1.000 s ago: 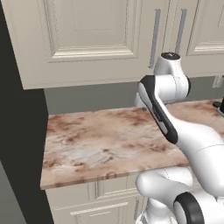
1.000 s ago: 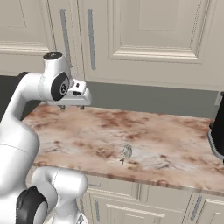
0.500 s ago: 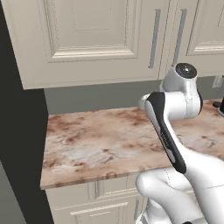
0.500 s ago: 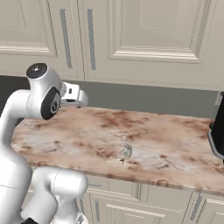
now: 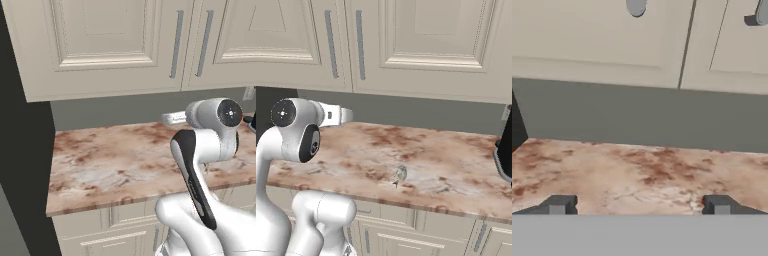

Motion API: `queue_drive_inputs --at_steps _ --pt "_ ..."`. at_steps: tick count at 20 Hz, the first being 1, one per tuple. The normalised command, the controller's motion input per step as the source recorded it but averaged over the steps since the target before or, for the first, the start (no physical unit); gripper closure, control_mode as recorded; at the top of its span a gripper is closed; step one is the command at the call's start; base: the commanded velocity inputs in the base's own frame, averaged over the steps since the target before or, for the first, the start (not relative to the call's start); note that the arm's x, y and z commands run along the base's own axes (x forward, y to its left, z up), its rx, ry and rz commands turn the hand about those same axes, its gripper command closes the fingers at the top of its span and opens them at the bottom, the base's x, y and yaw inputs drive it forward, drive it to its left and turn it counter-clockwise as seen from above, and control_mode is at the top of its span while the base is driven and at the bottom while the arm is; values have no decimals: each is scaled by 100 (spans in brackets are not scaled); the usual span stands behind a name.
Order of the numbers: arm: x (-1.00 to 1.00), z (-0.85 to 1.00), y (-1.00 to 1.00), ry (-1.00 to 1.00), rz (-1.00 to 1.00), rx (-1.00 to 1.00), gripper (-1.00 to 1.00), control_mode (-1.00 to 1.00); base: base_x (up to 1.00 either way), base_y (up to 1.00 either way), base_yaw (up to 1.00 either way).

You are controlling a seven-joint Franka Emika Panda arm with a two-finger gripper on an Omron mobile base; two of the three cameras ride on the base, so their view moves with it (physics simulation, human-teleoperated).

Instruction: Retrieve the bowl from the cabinet, then place the raw meat into the bowl to avoid contamination.

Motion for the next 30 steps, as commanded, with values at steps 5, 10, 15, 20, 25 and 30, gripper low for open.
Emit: queue_drive_inputs --at_steps 5,10,15,20,25,30 --pt "-5 45 1 -34 0 5 -100 -100 0 0 0" --pt "0 38 1 -25 0 4 -100 -100 0 0 0" --pt "0 39 0 -24 0 4 -100 -100 0 0 0" --pt "0 43 3 -19 0 4 -100 -100 0 0 0" --pt "1 42 1 -15 0 4 -100 -100 0 0 0" --pt "7 41 0 -9 0 2 -100 -100 0 0 0"
